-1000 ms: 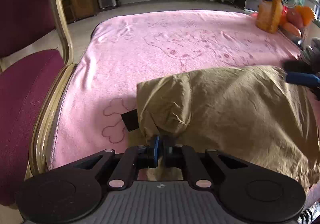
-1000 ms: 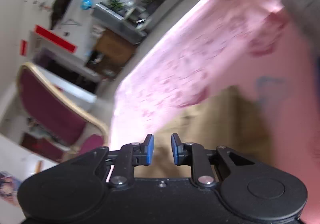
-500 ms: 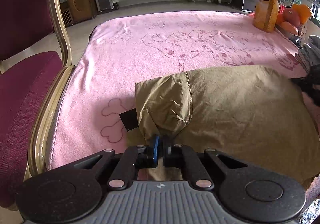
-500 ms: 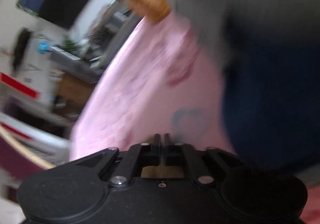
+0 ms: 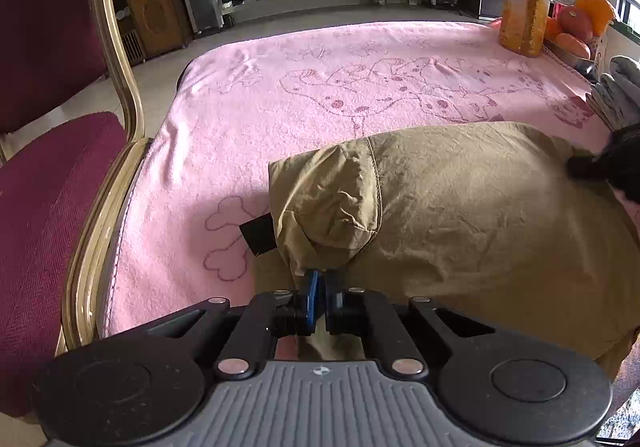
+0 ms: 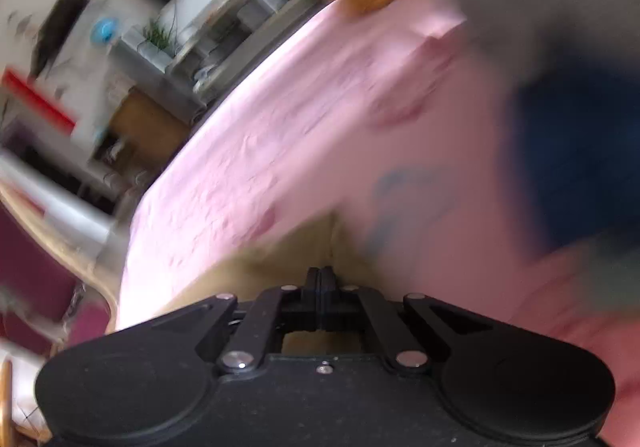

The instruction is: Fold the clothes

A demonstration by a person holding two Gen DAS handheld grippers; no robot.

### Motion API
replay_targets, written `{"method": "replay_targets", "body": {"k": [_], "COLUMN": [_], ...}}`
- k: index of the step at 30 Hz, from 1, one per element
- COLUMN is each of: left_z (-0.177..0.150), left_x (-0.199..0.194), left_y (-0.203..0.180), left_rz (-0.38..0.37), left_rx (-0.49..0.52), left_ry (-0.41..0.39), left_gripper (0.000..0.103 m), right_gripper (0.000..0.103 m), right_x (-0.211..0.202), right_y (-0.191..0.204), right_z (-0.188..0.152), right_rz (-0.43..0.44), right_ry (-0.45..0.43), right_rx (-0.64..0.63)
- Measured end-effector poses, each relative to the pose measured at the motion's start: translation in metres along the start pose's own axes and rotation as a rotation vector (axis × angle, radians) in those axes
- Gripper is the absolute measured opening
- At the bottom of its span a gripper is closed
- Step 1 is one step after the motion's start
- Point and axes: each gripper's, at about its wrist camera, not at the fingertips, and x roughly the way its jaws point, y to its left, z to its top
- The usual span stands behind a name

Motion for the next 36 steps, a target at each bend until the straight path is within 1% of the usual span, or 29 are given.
{"method": "replay_targets", "body": {"k": [2,3,4,6,8,9,11,12,13,14,16,17,18,19,20,22,23,25,27,28,29,31,32,33,36], "left_z": [0.000,0.000,0.000,-0.001,-0.002,-0.003,-0.003,-0.003,-0.003,-0.003,-0.003,-0.002,-0.002,-0.001,-0.001,-0.002,-0.003,-0.006,-0.011,-0.012,-0.014,-0.017,-0.019,-0.020,-0.027], "left_x": [0.000,-0.001,-0.001,-0.001,-0.002,-0.002,-0.002,-0.002,-0.002,-0.001,-0.001,0.000,0.000,0.000,0.000,-0.002,-0.006,-0.018,-0.036,-0.043,-0.050,-0.055,-0.052,-0.049,-0.034], "left_y": [0.000,-0.001,-0.002,-0.005,-0.007,-0.007,-0.006,-0.004,-0.002,-0.001,0.000,0.001,0.001,0.002,0.003,0.005,0.008,0.019,0.030,0.032,0.033,0.027,0.020,0.012,-0.005], "left_rz": [0.003,0.006,0.010,0.020,0.025,0.024,0.016,0.008,0.001,-0.004,-0.010,-0.012,-0.015,-0.017,-0.020,-0.025,-0.023,-0.011,-0.007,-0.016,-0.029,-0.090,-0.102,-0.108,-0.071], "left_rx": [-0.005,-0.003,0.000,0.020,0.037,0.042,0.039,0.031,0.023,0.017,0.010,0.006,0.001,-0.006,-0.013,-0.027,-0.046,-0.121,-0.172,-0.180,-0.184,-0.170,-0.140,-0.106,-0.029], "left_ry": [0.005,0.007,0.009,0.007,0.001,-0.002,-0.003,-0.002,-0.001,0.000,0.002,0.003,0.005,0.007,0.007,0.005,0.006,-0.002,-0.054,-0.079,-0.103,-0.119,-0.103,-0.084,0.009], "left_gripper": [0.003,0.003,0.003,0.003,0.003,0.003,0.003,0.003,0.003,0.003,0.003,0.003,0.003,0.003,0.003,0.004,0.008,0.013,0.013,0.012,0.012,0.012,0.012,0.012,0.012], "right_gripper": [0.011,0.012,0.014,0.016,0.020,0.021,0.021,0.018,0.008,0.000,0.000,0.001,0.006,0.012,0.013,0.014,0.015,0.017,0.023,0.026,0.027,0.028,0.028,0.028,0.028], "right_x": [-0.018,-0.027,-0.031,-0.026,-0.004,0.007,0.036,0.048,0.056,0.060,0.057,0.048,0.038,0.026,0.016,0.005,0.003,-0.006,-0.018,-0.027,-0.035,-0.047,-0.048,-0.049,-0.046], "right_y": [0.010,0.015,0.024,0.036,0.044,0.047,0.046,0.042,0.034,0.022,0.001,0.003,0.005,0.008,0.011,0.019,0.027,0.042,0.053,0.059,0.064,0.064,0.063,0.063,0.072], "right_z": [0.008,0.012,0.012,0.015,0.011,0.009,0.005,0.003,0.005,0.009,0.023,0.028,0.033,0.036,0.038,0.034,0.028,0.017,0.006,0.003,-0.001,-0.011,-0.019,-0.026,-0.048], "right_rz": [-0.024,-0.034,-0.012,0.074,0.179,0.230,0.308,0.278,0.210,0.120,0.059,-0.014,-0.084,-0.115,-0.107,-0.065,-0.046,-0.016,0.006,0.016,0.026,0.068,0.102,0.134,0.158], "right_ry": [-0.074,-0.110,-0.132,-0.119,-0.045,-0.006,0.115,0.155,0.128,0.074,-0.004,-0.047,-0.089,-0.133,-0.147,-0.101,-0.066,-0.007,0.044,0.061,0.079,0.117,0.144,0.171,0.260], "right_rx": [-0.067,-0.101,-0.134,-0.142,-0.112,-0.096,-0.034,-0.011,0.003,0.009,0.042,0.013,-0.015,-0.034,-0.037,-0.057,-0.080,-0.126,-0.172,-0.194,-0.214,-0.239,-0.250,-0.263,-0.320]}}
